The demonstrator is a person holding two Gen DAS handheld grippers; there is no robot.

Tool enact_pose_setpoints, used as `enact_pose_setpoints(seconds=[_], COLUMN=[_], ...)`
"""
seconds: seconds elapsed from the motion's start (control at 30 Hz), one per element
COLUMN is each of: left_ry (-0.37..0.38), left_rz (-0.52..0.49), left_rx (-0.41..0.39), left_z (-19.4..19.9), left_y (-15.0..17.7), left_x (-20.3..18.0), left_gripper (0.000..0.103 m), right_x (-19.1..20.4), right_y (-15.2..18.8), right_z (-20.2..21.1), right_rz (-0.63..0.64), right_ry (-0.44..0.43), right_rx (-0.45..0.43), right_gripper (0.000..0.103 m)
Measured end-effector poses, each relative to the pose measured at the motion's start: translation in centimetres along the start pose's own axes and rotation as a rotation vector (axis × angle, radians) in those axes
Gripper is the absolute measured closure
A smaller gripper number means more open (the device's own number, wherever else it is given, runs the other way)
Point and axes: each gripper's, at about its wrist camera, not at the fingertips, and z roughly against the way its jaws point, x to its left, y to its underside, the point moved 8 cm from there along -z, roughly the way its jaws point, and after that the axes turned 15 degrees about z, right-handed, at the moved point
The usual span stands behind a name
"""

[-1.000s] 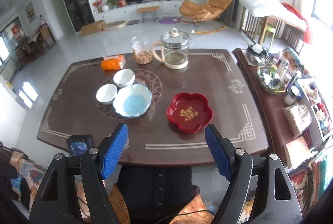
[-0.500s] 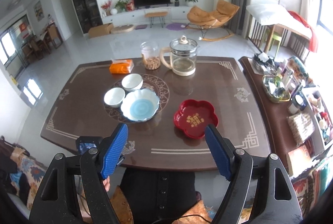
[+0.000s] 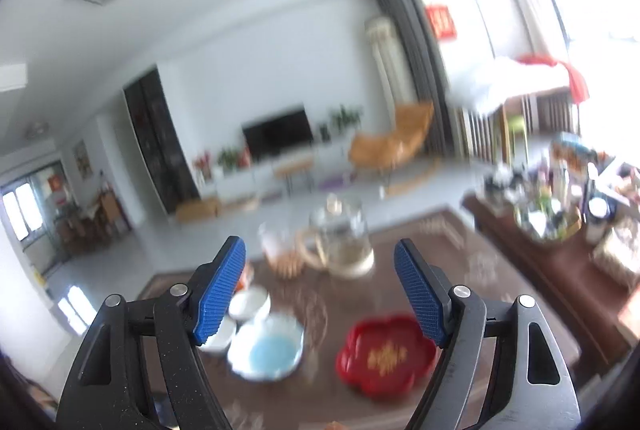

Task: Organize plates and bowls
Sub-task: 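Close the left tool on the blue scalloped bowl rim while the right tool grips it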

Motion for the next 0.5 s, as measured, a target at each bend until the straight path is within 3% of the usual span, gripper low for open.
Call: enact_pose_setpoints(seconds=[0.03,0.1,0.2,0.27,0.37,0.5], left_ry=[0.023,0.080,0.106,0.116,0.140,0.111], left_rz=[0.009,0.027,0.064,0.107,0.178,0.209], left_rx=[0.011,0.025,0.072,0.124,0.179,0.188], left_z=[-0.3,-1.2,-3.9,-5.8,-8.1,-10.3], left_y=[-0.7,-2.1,-4.0,-4.8,-6.0,-7.4], left_x=[-0.3,-1.0,-1.7,-1.8,-2.2,-2.8], left_gripper=[0.014,0.014,0.014,0.014,0.014,0.014], right_x=[0.7,1.9,3.2,3.9,4.5,7.1], right_y=[2.1,7.5,15.7,19.5,22.3,23.3], right_z=[-2.7,-8.3,-14.5,-18.1,-22.3,-26.9], right_rz=[0.053,0.044,-0.185,-0.309,-0.319,-0.223], right_ry=[-0.068,-0.161,-0.313,-0.373,-0.368,-0.389], right_rx=[0.079,0.333,0.682,0.830,0.907,0.916], right_gripper=[0.013,0.013,0.013,0.014,0.014,0.014])
